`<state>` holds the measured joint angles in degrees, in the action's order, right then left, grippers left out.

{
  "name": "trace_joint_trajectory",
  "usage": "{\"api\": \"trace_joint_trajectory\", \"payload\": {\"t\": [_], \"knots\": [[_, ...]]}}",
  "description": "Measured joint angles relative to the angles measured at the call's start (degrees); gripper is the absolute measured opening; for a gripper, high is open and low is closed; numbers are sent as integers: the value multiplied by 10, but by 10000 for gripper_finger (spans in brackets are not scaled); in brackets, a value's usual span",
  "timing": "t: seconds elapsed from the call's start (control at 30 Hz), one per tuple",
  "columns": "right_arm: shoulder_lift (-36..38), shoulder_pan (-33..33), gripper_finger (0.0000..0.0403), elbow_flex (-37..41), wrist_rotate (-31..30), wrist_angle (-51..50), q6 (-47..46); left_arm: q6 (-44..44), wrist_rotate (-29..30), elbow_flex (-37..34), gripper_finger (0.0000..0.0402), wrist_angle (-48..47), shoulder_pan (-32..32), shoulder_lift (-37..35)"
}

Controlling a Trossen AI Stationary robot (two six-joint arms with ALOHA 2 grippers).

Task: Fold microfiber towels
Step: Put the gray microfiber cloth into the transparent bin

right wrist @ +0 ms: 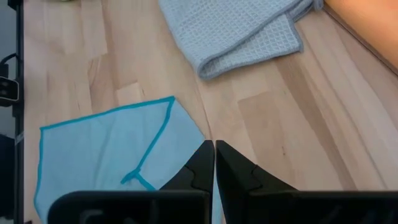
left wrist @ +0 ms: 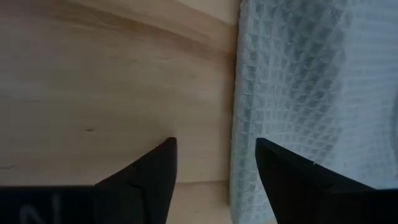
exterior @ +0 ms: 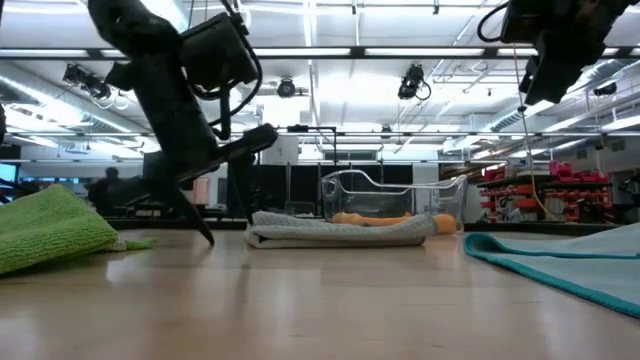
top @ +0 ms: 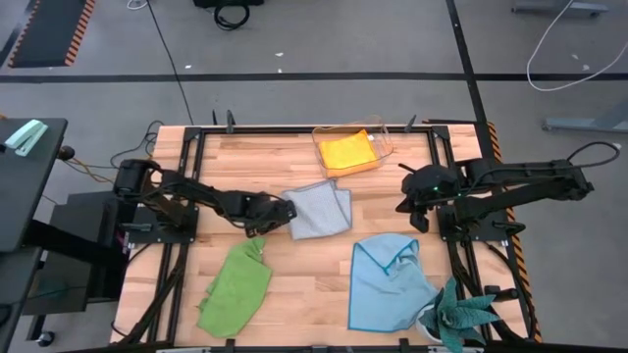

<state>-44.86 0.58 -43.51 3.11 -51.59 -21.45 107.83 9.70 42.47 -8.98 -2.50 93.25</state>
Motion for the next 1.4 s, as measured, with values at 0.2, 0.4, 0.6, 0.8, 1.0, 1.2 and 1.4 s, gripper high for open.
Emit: {"api": "trace_joint_trajectory", "payload": {"t": [0.2,0.4,0.6,0.8,1.0,1.2,1.4], "knots": [[4,0,22,0,0,-3,0,7,62,-64,207,164,3,-13],[4,0,22,0,1,-5,0,25,85,-91,183,234,7,8],[4,0,22,0,2,-12,-12,7,62,-89,178,236,8,19],[4,0,22,0,4,-12,-20,-35,82,-92,186,219,11,-4],[4,0,22,4,4,-13,-20,-43,83,-91,195,190,7,-31],[4,0,22,38,5,-15,-21,-33,85,-91,196,170,-5,-41],[8,0,22,72,30,4,-42,21,86,-90,195,104,-24,-41]]}}
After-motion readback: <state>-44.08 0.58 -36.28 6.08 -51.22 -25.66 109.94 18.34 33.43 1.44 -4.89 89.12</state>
